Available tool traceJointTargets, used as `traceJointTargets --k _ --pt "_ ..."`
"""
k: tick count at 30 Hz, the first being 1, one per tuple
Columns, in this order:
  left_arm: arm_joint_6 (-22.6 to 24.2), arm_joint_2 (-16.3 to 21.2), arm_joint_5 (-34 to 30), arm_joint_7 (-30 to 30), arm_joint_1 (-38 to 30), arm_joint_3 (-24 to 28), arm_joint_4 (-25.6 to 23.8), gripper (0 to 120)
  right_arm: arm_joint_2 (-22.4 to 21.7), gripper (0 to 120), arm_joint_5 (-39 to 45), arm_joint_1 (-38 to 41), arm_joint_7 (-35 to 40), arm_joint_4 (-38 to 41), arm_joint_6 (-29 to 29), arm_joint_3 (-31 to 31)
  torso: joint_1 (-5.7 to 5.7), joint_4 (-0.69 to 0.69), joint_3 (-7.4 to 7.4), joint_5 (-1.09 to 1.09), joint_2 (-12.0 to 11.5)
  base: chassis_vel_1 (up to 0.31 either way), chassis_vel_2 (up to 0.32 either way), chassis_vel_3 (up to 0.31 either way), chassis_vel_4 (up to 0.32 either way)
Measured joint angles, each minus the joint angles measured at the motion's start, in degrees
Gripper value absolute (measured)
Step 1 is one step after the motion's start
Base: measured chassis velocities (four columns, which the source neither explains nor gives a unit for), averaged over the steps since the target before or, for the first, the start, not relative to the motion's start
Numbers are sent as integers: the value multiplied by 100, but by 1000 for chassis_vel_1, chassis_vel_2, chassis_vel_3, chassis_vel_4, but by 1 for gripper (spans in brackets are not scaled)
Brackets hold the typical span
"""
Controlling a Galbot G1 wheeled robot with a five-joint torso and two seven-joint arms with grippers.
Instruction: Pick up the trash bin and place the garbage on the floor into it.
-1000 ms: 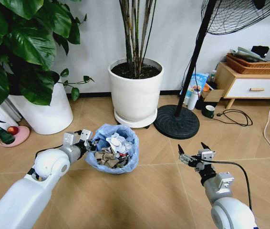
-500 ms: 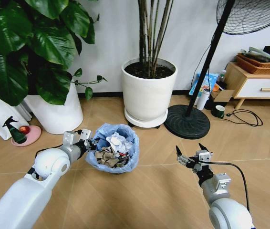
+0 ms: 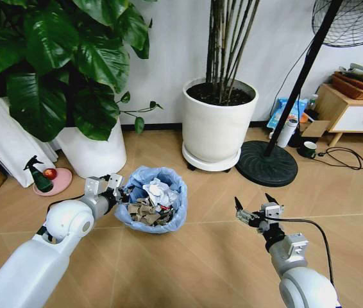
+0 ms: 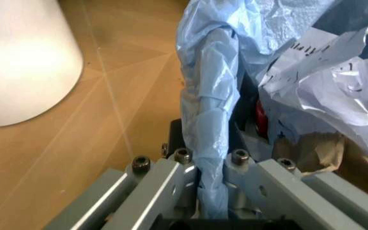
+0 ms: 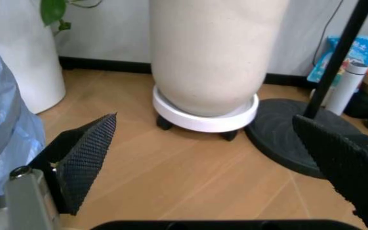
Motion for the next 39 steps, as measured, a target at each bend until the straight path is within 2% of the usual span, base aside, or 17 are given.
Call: traceJointTargets --k 10,19,39 --pt "0 -2 2 -13 28 -13 -16 0 3 100 88 -54 -1 1 7 28 0 2 0 -3 0 146 156 -133 -150" --pt "0 7 -2 -9 38 -14 -22 0 -8 100 155 -82 -1 37 -87 88 0 -1 0 1 0 18 6 -11 -7" --pt "0 -25 -1 -2 27 -10 37 0 -26 100 166 -40 -20 -58 -76 65 0 2 0 1 0 87 -89 -89 91"
